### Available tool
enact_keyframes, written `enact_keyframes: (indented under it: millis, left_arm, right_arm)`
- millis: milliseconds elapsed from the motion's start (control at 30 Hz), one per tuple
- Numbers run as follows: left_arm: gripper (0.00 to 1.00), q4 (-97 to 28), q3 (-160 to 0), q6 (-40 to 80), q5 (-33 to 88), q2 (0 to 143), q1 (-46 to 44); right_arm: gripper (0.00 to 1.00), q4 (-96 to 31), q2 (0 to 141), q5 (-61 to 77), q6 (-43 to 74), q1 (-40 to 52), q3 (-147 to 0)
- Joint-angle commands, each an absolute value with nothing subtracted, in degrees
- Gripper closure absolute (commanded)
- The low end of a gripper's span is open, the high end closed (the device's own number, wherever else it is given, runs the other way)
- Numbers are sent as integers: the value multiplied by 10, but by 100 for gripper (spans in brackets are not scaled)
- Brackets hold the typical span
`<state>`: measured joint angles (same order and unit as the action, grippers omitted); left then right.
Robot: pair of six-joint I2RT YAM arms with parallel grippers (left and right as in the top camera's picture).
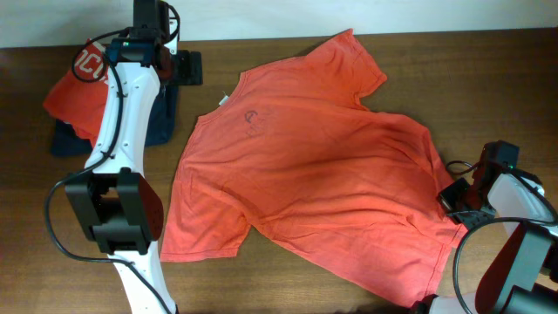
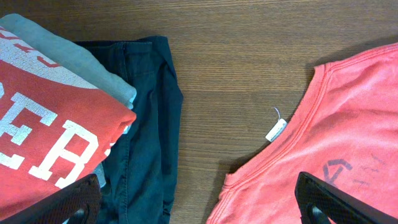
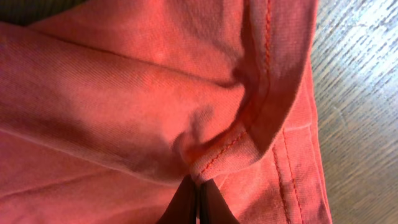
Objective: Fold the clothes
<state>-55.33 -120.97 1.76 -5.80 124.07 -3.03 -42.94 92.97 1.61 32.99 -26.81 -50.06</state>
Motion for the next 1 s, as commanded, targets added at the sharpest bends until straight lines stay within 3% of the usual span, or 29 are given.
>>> enact_keyframes:
  millis: [0, 433, 700, 967]
  left_arm:
    - [1, -554, -1217, 19, -54, 1229, -30]
    - [1, -554, -1217, 19, -54, 1229, -30]
    - [1, -554, -1217, 19, -54, 1229, -30]
    - [1, -554, -1217, 19, -54, 1229, -30]
  right_arm:
    - [96, -426, 930, 9, 335, -271, -500]
    - [96, -449, 928, 2, 253, -271, -632]
    - [96, -360, 938, -117, 253, -271, -647]
    - [96, -239, 990, -147, 253, -271, -647]
